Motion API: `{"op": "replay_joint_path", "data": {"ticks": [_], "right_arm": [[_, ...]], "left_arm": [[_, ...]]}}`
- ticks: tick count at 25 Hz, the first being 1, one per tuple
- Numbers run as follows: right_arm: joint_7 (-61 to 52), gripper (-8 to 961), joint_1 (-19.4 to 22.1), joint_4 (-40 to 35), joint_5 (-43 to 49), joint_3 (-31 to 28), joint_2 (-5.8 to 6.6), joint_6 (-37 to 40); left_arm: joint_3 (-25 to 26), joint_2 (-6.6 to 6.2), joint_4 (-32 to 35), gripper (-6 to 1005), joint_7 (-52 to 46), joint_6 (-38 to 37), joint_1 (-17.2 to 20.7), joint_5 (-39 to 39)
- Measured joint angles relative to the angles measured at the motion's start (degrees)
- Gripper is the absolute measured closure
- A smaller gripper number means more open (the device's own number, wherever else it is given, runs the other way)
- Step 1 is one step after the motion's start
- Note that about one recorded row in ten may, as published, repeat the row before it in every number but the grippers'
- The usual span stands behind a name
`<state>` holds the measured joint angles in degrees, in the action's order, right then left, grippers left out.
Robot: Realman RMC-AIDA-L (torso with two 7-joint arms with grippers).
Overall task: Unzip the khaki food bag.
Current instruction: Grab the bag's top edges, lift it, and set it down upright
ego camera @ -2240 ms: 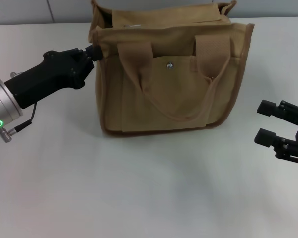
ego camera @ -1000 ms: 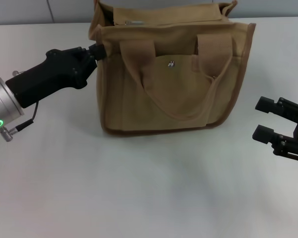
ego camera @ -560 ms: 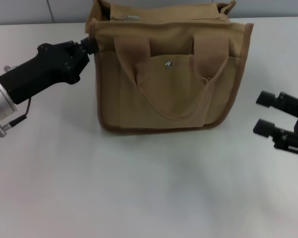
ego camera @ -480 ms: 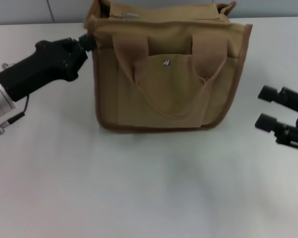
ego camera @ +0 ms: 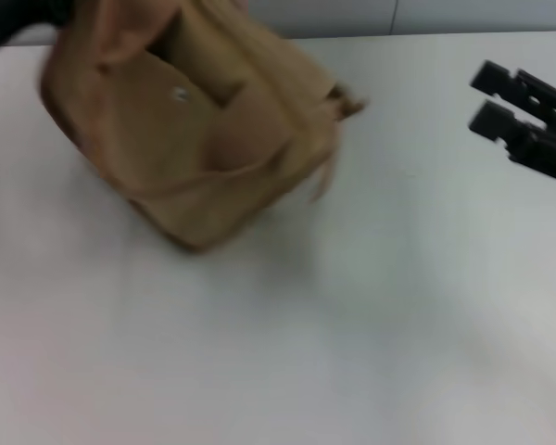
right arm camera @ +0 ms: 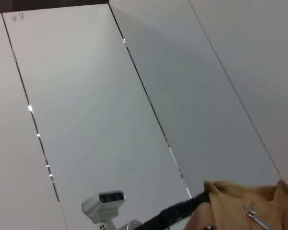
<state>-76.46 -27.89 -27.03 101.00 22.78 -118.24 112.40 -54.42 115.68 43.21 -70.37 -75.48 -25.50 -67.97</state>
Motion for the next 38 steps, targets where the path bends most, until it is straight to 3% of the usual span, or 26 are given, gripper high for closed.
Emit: {"op": "replay_joint_path", "data": {"ticks": [3,5,6,9,10,17,25,38], "right_arm": [[-0.11,175,-1.07,0.62,-0.01,-0.01,-0.23,-0.66],[0.50,176,-1.62,1.69,-0.02,-0.23,-0.62,-2.12],[0.50,176,-1.62,1.69,-0.02,-0.23,-0.62,-2.12],[2.08,176,-1.58,3.18,-0.01,-0.04,-0.81,-3.82],[3.14,176,-1.42,3.95,0.12,0.10,-0.82,-4.43],[6.10,177,-0.96,4.78,2.22,0.53,-0.85,-5.26],[12.28,178,-1.12,5.86,5.27,1.89,-0.92,-10.08],[26.46,327,-3.83,14.10,4.64,2.46,-1.27,-15.14]], "left_arm": [[0.36,0.47,0.51,978,0.84,-3.42,-0.48,0.15],[-0.30,2.33,0.08,978,5.29,-9.31,-0.02,0.13],[-0.30,2.33,0.08,978,5.29,-9.31,-0.02,0.13],[-4.26,3.24,-4.28,978,12.77,-12.09,1.04,1.12],[-7.62,3.25,-9.26,978,17.77,-12.84,1.20,3.07],[-10.57,3.43,-18.60,978,28.26,-14.43,1.46,5.84],[-12.59,3.47,-21.09,978,30.87,-15.34,2.26,5.80],[-18.52,3.50,-22.39,978,31.21,-16.15,1.39,10.04]]}}
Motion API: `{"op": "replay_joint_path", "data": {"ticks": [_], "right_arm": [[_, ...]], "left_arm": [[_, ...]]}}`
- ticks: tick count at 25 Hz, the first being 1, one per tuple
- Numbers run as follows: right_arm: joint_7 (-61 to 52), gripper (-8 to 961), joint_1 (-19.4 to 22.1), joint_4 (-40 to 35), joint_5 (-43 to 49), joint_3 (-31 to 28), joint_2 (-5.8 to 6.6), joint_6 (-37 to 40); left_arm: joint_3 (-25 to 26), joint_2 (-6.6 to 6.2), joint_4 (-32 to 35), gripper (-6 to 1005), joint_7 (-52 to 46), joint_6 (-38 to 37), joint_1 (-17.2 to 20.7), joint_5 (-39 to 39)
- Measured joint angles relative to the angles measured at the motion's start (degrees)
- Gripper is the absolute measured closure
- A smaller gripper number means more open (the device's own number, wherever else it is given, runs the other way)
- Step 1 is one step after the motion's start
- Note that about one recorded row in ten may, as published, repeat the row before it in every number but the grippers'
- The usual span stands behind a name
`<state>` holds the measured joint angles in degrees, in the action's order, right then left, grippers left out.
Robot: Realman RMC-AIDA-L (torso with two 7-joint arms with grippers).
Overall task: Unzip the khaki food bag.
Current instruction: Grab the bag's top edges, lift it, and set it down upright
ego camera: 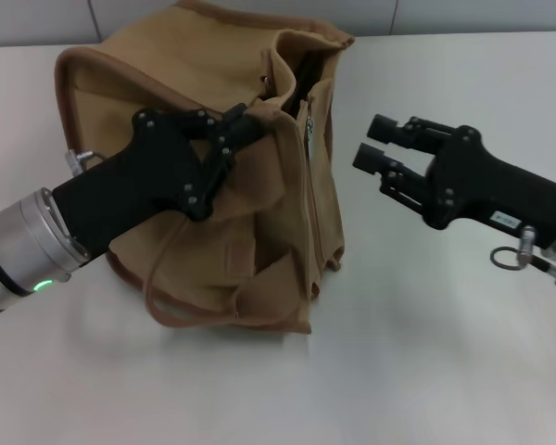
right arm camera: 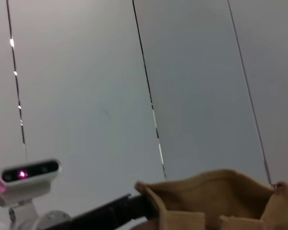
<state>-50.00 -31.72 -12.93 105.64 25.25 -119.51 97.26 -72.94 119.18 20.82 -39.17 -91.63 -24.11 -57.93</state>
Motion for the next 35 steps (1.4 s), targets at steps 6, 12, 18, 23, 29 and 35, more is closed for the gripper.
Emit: {"op": "replay_joint_path", "data": {"ticks": [6,12,18,23,29,35], "right_arm": [[1.22,520,-1.78,2.11,0.07,0.13,-0.09,-3.91],[2.78,662,-3.21,3.94,0.55,1.62,-0.12,-5.65],[2.82,664,-3.48,4.05,0.58,2.45,-0.12,-5.98],[2.40,665,-4.02,5.38,0.57,2.52,-0.11,-7.67],[0.77,666,-4.68,6.80,0.64,2.53,-0.11,-8.85],[0.54,668,-4.99,7.04,0.64,3.13,-0.10,-8.84]], "left_arm": [[-1.52,0.00,-0.06,978,-0.01,-0.70,-0.41,0.15],[-2.64,0.00,-0.08,978,-0.01,-0.70,-0.79,0.21],[-2.72,0.00,-0.08,978,-0.23,-0.65,-1.33,0.36],[-3.08,0.00,-0.08,977,-0.15,-0.74,-1.62,0.39],[-4.45,0.00,-0.03,977,-0.09,-0.78,-2.00,0.46],[-5.09,0.00,0.26,978,-0.06,-1.16,-2.24,0.91]]}}
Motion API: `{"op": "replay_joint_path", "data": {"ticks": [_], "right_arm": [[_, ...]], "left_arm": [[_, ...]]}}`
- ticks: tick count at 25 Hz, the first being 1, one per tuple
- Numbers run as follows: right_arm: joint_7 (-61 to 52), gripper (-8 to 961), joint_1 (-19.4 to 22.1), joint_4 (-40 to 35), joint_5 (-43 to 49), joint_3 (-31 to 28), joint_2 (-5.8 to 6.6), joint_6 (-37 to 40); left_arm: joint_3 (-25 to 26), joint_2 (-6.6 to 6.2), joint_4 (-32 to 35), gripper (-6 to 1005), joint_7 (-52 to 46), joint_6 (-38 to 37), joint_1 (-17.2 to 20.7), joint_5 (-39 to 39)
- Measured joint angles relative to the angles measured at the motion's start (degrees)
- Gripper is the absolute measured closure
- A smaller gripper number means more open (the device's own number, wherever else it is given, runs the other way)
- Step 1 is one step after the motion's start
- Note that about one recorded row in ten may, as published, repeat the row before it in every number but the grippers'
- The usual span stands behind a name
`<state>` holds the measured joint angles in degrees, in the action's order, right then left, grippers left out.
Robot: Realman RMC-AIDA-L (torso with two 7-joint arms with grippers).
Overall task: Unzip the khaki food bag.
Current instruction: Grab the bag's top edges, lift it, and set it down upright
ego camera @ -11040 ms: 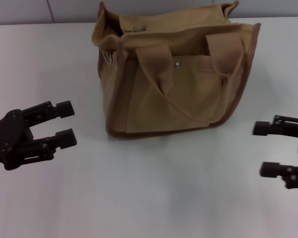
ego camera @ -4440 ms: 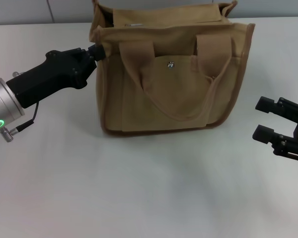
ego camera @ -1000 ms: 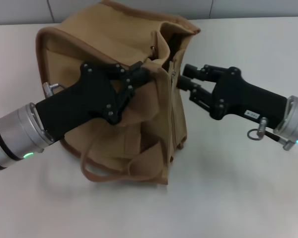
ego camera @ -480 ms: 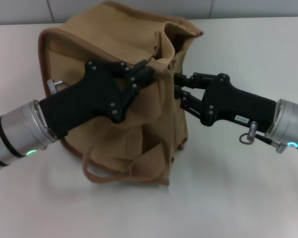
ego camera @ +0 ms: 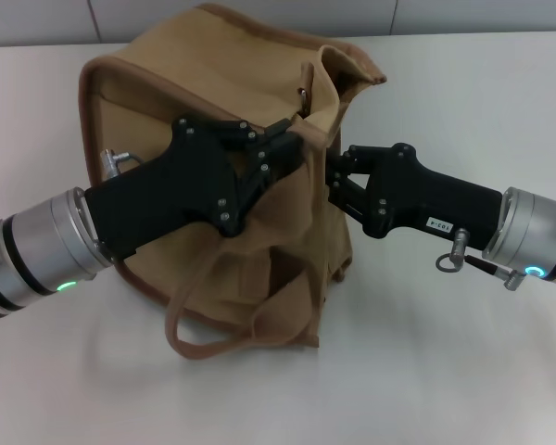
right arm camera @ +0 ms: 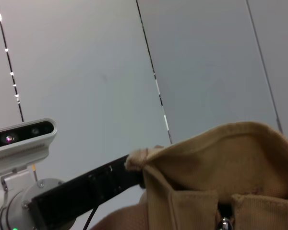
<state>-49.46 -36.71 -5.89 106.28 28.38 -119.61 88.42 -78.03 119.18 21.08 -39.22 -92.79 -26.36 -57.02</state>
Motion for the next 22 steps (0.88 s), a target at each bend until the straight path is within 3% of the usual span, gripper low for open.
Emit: {"op": "replay_joint_path", "data": {"ticks": [2,10,22], "right_arm": [[-0.23,668,-0.10,0.00,0.00,0.49,0.05,0.14],[-0.57,899,-0.12,0.00,0.00,0.73,0.08,0.64],[-0.94,933,0.28,-0.07,-0.03,0.73,0.17,3.02]], "left_arm": [[-0.02,0.00,0.00,978,0.02,-0.13,-0.05,0.38],[-0.01,0.00,-0.11,977,0.03,-0.21,-0.10,0.68],[0.27,0.00,-0.12,978,0.03,-0.32,0.22,0.69]]}}
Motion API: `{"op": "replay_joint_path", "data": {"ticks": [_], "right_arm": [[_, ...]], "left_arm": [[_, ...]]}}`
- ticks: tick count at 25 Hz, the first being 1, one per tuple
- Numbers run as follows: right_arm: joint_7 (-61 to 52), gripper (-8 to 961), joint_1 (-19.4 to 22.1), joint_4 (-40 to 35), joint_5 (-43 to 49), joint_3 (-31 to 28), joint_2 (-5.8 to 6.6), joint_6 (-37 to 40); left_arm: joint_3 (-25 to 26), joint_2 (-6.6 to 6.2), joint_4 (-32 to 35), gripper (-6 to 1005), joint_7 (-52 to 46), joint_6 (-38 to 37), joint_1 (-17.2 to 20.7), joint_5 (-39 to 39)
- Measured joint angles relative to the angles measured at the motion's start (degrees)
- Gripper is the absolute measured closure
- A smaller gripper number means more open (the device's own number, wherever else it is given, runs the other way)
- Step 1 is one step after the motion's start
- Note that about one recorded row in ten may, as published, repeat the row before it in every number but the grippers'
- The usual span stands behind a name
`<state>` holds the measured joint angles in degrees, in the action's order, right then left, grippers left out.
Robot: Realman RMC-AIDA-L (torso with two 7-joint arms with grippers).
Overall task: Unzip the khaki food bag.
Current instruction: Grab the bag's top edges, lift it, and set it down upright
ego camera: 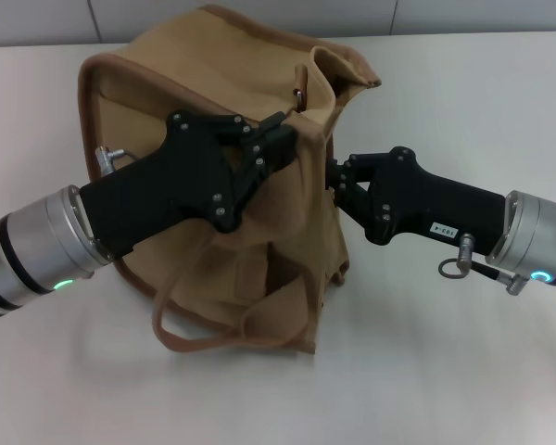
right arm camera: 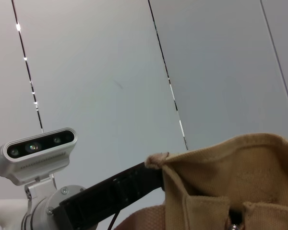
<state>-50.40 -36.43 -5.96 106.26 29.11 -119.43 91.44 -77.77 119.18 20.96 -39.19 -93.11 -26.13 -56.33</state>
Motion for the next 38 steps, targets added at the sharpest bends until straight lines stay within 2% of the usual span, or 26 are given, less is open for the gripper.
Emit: {"op": "replay_joint_path", "data": {"ticks": [7,16,26,30,35,38], "right_arm": [[0.87,955,0.41,0.06,-0.01,0.15,-0.14,-0.54],[1.49,944,1.56,0.08,0.00,0.86,-0.19,-0.63],[1.64,930,3.75,-0.21,-0.69,-0.75,-0.18,0.59],[3.61,925,3.47,0.00,-0.78,-3.32,-0.19,1.22],[5.51,918,2.66,0.69,-1.24,-3.70,-0.26,1.35],[5.65,833,2.04,0.74,-1.27,-3.72,-0.27,1.01]], "left_arm": [[0.22,-0.01,-0.06,977,0.01,-1.93,0.39,1.61],[-0.65,0.00,-0.68,977,0.07,-2.34,0.83,9.34],[-1.21,0.00,-0.75,978,0.09,-2.03,0.55,9.46],[-3.35,0.00,-0.75,977,0.10,-1.18,0.63,9.49],[-4.98,0.00,-0.89,978,0.38,0.38,0.85,9.64],[-5.28,0.00,-1.13,978,0.61,0.55,0.89,9.69]]}}
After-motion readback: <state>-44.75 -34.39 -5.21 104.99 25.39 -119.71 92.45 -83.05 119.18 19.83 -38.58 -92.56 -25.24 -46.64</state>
